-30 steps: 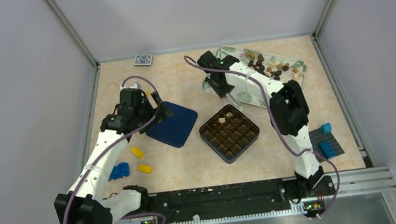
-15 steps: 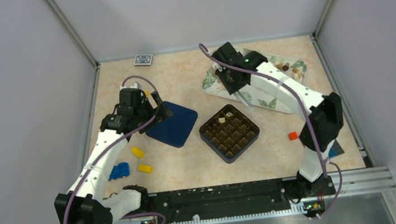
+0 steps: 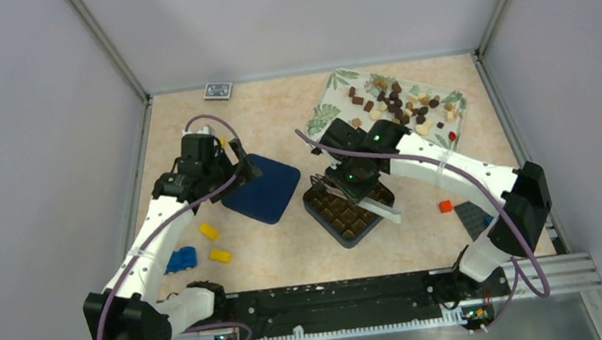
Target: Pack the chocolate
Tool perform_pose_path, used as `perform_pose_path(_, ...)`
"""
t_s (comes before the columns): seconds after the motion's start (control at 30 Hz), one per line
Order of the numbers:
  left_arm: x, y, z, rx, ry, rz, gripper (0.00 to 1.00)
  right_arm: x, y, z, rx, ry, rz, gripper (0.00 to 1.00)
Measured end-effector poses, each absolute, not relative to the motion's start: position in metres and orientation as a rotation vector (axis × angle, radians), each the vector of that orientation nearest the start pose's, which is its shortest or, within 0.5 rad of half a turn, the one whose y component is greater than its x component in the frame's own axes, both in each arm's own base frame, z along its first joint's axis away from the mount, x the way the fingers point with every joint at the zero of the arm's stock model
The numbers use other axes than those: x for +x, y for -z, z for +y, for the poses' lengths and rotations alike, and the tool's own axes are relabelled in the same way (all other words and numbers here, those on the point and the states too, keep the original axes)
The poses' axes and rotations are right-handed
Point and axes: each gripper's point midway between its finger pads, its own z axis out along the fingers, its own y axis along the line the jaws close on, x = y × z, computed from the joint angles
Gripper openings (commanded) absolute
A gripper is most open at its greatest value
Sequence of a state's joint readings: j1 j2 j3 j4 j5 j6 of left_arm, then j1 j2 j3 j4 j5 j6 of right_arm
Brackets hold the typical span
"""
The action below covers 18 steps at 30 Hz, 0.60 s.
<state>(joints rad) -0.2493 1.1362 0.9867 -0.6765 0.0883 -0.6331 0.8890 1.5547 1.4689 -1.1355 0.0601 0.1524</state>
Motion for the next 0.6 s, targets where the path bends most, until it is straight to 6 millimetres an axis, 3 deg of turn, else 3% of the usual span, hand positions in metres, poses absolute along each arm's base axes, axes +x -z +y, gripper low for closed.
perform_pose_path(0.23,0.283,-0.176,-0.114,-0.446,0.52,2.406,0.99,0.177,-0.158,0.236,-1.043,-0.193,2.663,0.15)
perform_pose_path(0.6,0.282,-0.178,-0.114,-0.458,0.529,2.398,0.99,0.175,-0.149,0.235,-1.052,-0.192,2.668,0.18)
